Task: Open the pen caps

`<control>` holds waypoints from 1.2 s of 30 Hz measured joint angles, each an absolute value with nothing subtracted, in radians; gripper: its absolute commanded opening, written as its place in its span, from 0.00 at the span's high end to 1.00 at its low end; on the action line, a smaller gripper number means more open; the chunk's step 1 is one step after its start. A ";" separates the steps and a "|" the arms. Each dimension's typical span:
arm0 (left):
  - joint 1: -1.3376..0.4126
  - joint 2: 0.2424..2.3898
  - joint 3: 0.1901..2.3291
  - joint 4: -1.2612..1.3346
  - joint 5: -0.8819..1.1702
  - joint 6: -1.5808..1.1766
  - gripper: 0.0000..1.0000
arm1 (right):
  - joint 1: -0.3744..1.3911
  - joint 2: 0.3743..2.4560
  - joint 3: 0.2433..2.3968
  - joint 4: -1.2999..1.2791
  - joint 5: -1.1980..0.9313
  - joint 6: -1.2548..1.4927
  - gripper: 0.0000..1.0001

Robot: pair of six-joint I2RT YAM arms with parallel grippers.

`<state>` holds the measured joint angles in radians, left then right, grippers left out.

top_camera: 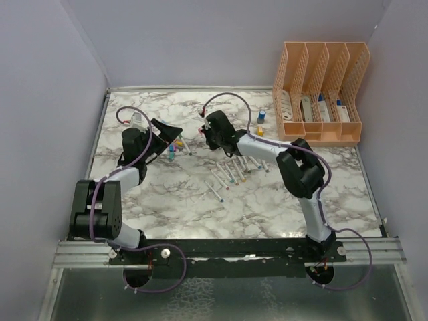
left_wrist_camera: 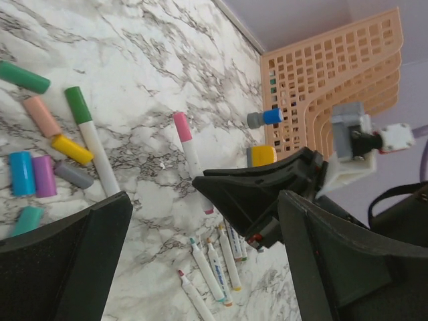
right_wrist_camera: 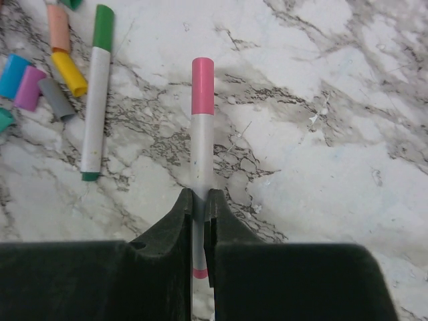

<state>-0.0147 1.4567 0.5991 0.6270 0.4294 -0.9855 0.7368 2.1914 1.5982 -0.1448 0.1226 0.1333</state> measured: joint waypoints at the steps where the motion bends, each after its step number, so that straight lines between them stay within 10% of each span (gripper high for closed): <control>1: -0.026 1.470 0.611 0.628 0.429 -0.986 0.09 | 0.738 2.160 1.577 -0.138 0.122 0.133 0.99; 19: -0.163 1.703 0.776 0.711 0.427 -1.031 0.18 | 0.741 1.921 1.407 -0.077 -0.012 0.162 0.99; 36: -0.199 1.777 0.811 0.755 0.426 -1.057 0.49 | 0.755 1.898 1.385 -0.069 -0.084 0.164 0.99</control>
<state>-0.1986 1.7775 0.8112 0.7547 0.4259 -1.0573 0.7551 1.8980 1.3846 -0.0692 -0.0845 0.1642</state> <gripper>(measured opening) 0.571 0.058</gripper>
